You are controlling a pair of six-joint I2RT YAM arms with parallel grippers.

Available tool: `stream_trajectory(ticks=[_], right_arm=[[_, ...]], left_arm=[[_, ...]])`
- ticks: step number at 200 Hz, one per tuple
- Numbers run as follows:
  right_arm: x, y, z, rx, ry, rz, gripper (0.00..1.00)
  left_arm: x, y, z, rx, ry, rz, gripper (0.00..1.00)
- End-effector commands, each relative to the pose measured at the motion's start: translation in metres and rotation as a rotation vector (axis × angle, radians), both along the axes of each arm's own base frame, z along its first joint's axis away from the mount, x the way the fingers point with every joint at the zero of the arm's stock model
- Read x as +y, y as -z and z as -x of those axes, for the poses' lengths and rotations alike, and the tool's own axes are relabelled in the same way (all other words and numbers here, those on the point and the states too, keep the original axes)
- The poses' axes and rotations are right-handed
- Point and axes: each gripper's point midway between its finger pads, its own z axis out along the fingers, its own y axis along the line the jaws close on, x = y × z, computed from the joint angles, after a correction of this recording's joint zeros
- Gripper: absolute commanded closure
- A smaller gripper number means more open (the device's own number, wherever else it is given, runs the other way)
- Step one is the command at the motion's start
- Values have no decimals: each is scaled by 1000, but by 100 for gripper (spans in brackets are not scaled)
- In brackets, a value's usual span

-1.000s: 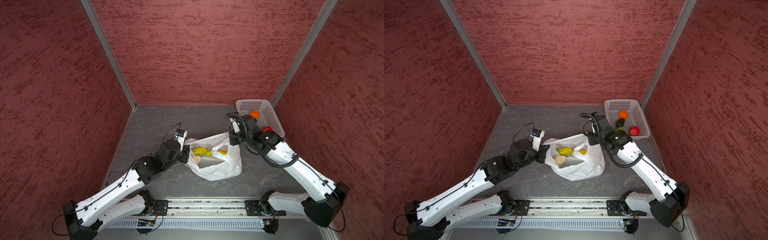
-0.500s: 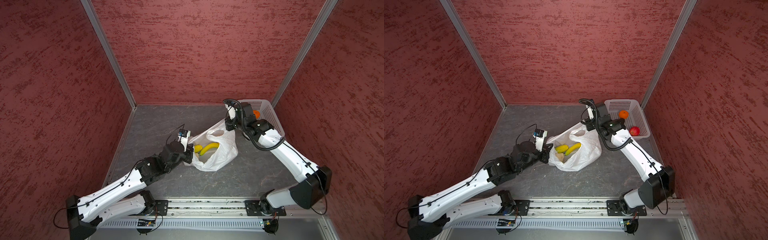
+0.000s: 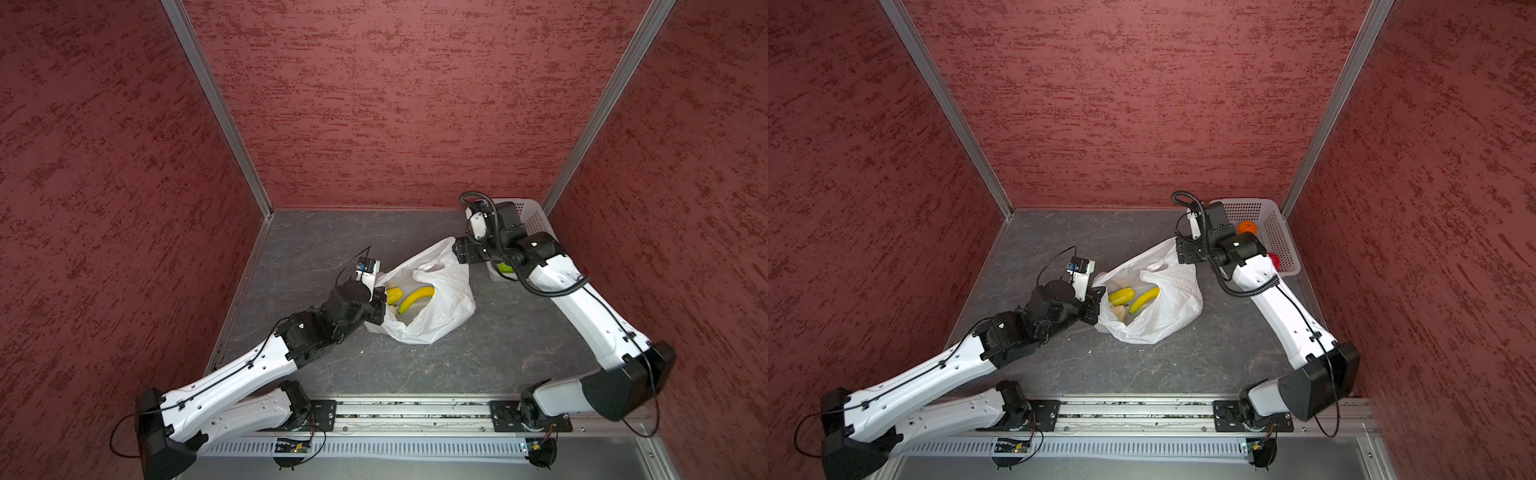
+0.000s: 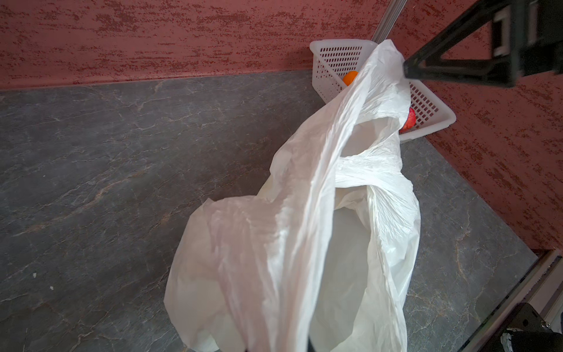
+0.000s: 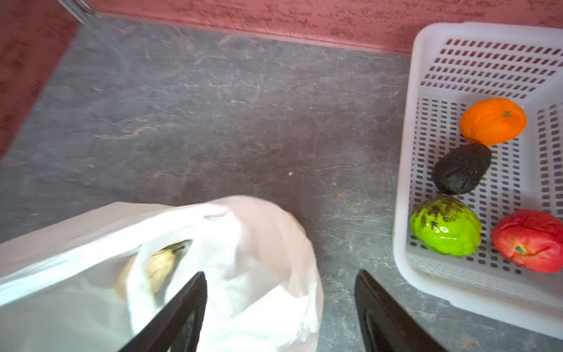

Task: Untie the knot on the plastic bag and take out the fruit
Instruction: 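Move the right gripper back over the bag opening toward the banana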

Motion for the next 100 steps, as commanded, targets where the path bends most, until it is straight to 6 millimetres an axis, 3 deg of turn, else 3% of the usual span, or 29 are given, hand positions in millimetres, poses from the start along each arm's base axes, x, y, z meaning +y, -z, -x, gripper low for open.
stream_trajectory(ticks=[1,31,46,74,100], right_arm=[[23,-17,49,97,-85,-131,21],[65,-24,80,137,-186,-285,21],[84,-12,88,153,-222,-318,21],[122,9,90,150,-285,-373,22],[146,30,79,143,-312,-355,24]], left_arm=[[3,-21,-2,-31,-15,49,100],[4,-26,-4,-44,-12,75,100],[4,-29,-5,-51,-6,87,100],[0,-25,-4,-38,19,94,100],[-3,-19,-1,-18,27,104,100]])
